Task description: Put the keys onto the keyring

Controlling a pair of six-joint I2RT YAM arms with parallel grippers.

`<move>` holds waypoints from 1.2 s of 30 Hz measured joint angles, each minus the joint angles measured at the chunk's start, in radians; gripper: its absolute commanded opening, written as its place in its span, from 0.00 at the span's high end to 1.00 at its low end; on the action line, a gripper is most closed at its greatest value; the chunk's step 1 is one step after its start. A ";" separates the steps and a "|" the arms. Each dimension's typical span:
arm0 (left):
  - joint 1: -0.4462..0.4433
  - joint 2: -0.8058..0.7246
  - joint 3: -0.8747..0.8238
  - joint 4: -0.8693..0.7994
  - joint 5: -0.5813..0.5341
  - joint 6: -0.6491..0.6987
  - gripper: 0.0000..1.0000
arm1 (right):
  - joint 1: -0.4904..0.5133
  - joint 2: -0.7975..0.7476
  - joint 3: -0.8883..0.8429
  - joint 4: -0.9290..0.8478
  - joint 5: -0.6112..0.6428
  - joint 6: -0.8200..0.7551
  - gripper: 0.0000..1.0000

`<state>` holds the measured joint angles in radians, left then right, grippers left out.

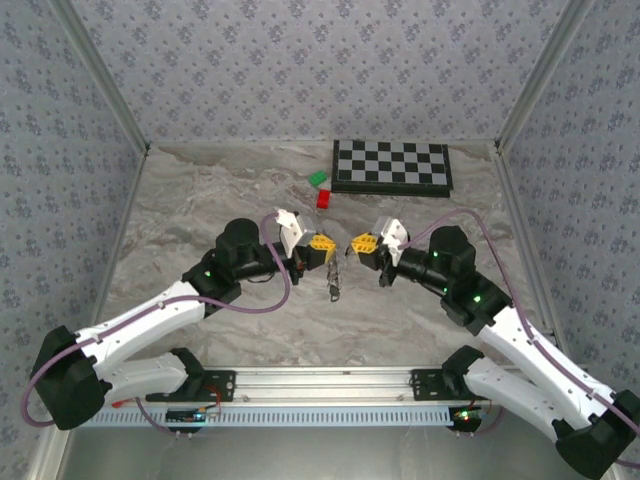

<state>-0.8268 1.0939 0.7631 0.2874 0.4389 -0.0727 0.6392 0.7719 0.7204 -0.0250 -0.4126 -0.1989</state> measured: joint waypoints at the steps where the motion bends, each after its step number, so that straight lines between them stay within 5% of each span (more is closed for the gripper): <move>1: 0.000 0.000 0.000 0.000 -0.001 -0.003 1.00 | 0.000 -0.003 -0.003 0.002 -0.004 0.000 1.00; 36: 0.000 0.001 0.000 0.000 0.041 -0.007 1.00 | -0.013 0.059 -0.006 0.044 -0.082 0.007 1.00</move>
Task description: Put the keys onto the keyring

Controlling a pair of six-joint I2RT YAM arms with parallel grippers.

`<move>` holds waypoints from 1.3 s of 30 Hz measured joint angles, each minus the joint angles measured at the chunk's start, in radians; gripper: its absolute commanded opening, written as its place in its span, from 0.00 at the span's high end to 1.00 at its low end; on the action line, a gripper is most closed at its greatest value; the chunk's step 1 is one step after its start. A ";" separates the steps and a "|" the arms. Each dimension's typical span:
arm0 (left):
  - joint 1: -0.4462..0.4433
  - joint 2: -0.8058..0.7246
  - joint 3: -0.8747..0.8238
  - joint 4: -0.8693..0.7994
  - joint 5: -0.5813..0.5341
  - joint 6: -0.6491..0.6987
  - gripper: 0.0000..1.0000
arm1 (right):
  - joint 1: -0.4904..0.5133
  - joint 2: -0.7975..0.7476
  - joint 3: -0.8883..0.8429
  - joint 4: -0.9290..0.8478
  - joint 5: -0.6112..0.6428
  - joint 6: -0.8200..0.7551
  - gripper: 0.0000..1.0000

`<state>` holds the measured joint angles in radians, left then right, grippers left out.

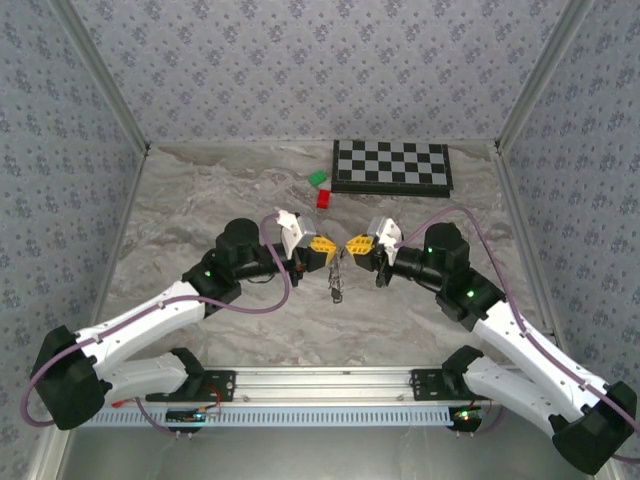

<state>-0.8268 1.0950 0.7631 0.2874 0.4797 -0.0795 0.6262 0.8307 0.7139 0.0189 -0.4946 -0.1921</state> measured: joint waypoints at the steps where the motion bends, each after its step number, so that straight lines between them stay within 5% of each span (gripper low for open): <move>1: 0.000 0.001 0.000 0.000 0.001 0.000 1.00 | 0.000 0.001 0.000 0.000 -0.001 0.000 1.00; 39: 0.000 0.006 0.000 -0.010 0.010 0.006 1.00 | 0.018 -0.022 -0.051 0.064 0.009 -0.019 1.00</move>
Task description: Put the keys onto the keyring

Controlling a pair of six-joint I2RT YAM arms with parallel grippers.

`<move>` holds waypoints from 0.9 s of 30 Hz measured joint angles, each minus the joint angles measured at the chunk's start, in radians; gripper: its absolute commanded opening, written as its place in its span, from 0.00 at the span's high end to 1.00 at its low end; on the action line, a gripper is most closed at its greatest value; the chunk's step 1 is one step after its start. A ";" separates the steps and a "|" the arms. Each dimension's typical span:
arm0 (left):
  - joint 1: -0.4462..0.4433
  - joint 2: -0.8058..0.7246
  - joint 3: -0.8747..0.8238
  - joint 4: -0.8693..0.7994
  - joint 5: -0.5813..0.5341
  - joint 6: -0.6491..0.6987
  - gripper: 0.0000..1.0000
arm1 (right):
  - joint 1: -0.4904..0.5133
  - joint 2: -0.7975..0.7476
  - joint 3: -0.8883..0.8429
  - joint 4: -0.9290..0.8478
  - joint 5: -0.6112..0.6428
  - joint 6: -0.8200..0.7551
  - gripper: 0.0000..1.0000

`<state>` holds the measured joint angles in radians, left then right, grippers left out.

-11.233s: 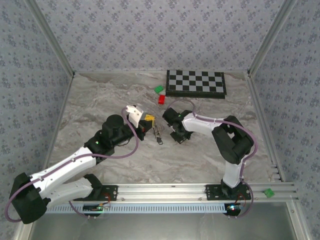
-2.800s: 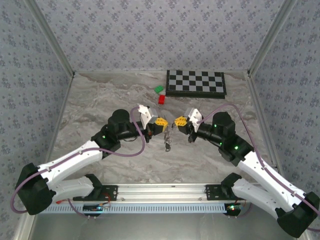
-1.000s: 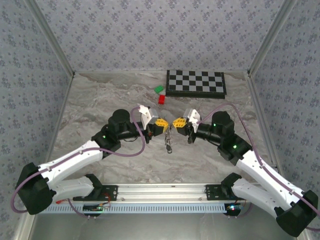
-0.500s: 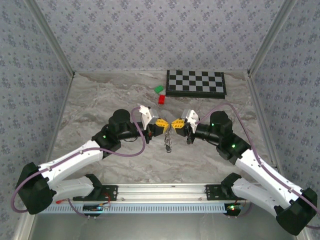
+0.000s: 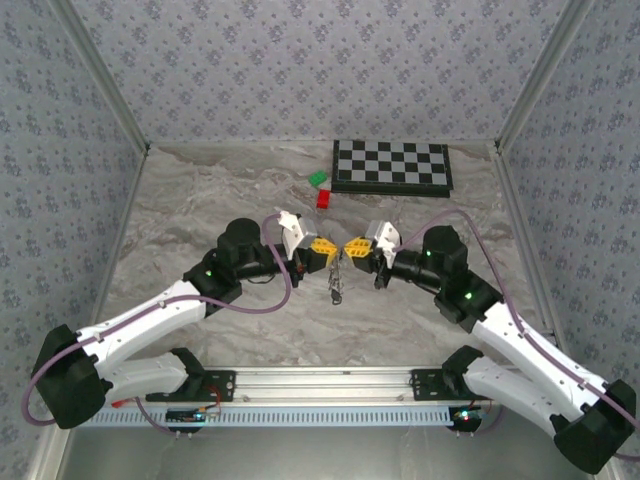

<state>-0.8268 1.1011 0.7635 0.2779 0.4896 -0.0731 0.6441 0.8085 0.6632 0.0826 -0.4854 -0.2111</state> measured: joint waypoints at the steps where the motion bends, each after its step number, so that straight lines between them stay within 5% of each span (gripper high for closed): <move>1: 0.000 0.000 0.000 -0.003 0.000 0.002 1.00 | 0.000 -0.016 -0.028 0.034 0.000 0.000 1.00; 12: 0.000 -0.008 0.034 -0.086 0.010 0.059 1.00 | 0.000 -0.054 -0.178 0.327 0.017 0.026 1.00; 27: 0.055 -0.006 0.093 -0.189 0.079 0.160 1.00 | -0.001 -0.060 -0.059 0.105 0.002 -0.124 1.00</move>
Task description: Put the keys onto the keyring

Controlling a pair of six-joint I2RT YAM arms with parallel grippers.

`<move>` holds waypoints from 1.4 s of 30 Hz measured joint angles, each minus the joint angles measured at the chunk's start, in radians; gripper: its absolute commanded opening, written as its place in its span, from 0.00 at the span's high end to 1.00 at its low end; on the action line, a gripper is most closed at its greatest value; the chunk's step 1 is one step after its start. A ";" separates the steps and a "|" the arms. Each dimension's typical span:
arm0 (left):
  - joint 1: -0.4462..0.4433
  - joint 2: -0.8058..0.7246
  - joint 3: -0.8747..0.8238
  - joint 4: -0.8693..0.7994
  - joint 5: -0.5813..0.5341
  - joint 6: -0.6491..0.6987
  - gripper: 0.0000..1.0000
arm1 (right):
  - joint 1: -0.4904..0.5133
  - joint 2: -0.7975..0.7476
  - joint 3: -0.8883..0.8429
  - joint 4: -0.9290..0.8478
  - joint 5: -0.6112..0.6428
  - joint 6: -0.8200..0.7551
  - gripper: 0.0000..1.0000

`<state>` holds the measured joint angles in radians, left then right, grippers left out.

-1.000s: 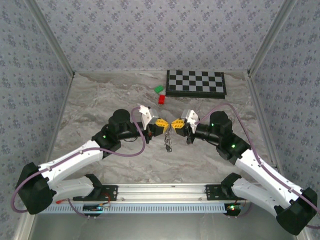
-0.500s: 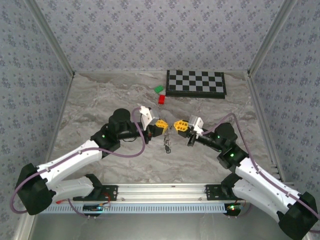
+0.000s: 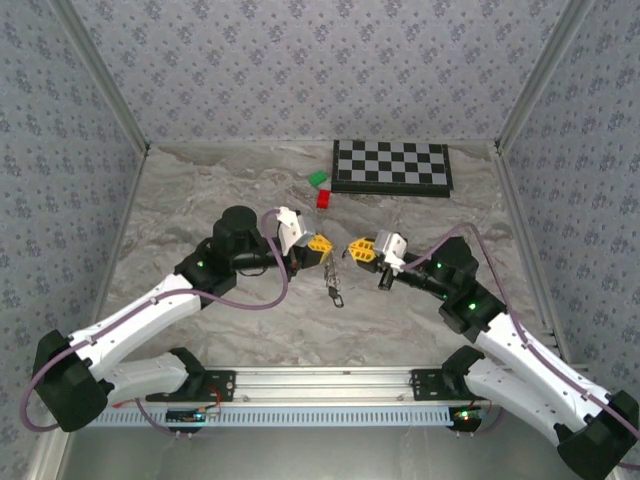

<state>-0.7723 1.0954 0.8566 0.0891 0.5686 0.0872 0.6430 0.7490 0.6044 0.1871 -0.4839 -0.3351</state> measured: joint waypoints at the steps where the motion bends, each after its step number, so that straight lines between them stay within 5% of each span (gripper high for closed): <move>1: 0.000 -0.002 -0.005 -0.001 0.000 0.002 1.00 | 0.000 0.005 0.002 -0.011 -0.004 -0.006 1.00; 42: 0.000 -0.002 -0.009 -0.003 0.030 0.002 1.00 | 0.038 0.077 0.054 -0.079 0.001 -0.055 1.00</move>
<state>-0.7723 1.0939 0.8474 0.0856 0.5987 0.0891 0.6807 0.8257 0.6582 0.1085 -0.4828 -0.3901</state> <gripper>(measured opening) 0.045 0.038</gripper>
